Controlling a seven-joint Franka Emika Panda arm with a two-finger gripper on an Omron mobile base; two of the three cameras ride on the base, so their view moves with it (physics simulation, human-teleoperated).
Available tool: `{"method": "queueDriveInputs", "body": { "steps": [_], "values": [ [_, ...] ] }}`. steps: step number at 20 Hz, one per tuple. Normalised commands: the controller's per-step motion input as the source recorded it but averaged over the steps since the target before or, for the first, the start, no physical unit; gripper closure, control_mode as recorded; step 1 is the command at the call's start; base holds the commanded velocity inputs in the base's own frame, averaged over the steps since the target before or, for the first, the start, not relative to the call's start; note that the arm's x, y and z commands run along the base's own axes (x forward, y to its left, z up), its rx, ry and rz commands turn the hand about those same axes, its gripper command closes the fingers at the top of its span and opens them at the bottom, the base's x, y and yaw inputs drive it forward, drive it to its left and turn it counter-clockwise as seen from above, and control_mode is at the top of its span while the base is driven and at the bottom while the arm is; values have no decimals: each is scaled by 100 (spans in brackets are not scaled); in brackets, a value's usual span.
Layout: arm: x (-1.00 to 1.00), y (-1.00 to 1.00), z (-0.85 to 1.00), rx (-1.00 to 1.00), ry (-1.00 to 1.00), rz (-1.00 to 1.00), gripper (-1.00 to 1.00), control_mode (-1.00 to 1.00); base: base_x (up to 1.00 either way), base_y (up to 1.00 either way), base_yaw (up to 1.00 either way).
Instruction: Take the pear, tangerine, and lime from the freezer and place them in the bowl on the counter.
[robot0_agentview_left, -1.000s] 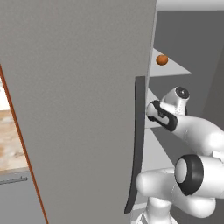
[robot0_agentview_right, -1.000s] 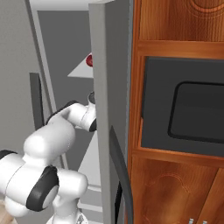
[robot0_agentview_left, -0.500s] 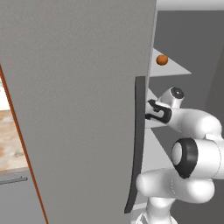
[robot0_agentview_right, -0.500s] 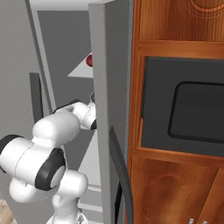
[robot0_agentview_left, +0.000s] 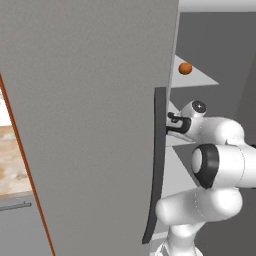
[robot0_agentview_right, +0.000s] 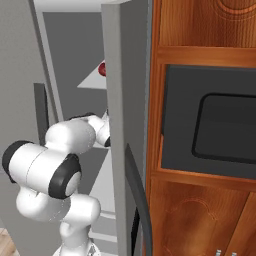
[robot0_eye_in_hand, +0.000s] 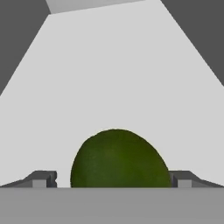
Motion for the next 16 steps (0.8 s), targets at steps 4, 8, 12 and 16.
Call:
{"method": "queueDriveInputs", "body": {
  "steps": [4, 8, 12, 16],
  "values": [
    [10, -8, -24, 1, 0, 0, -100, -100, 0, 0, 0],
    [10, -1, -32, 0, 0, 0, 100, -100, 0, 0, 0],
    [1, 0, -11, 0, 0, 0, 100, -100, 0, 0, 0],
    [-8, 0, -2, 0, 0, 0, 100, -100, 0, 0, 0]
  ]
}}
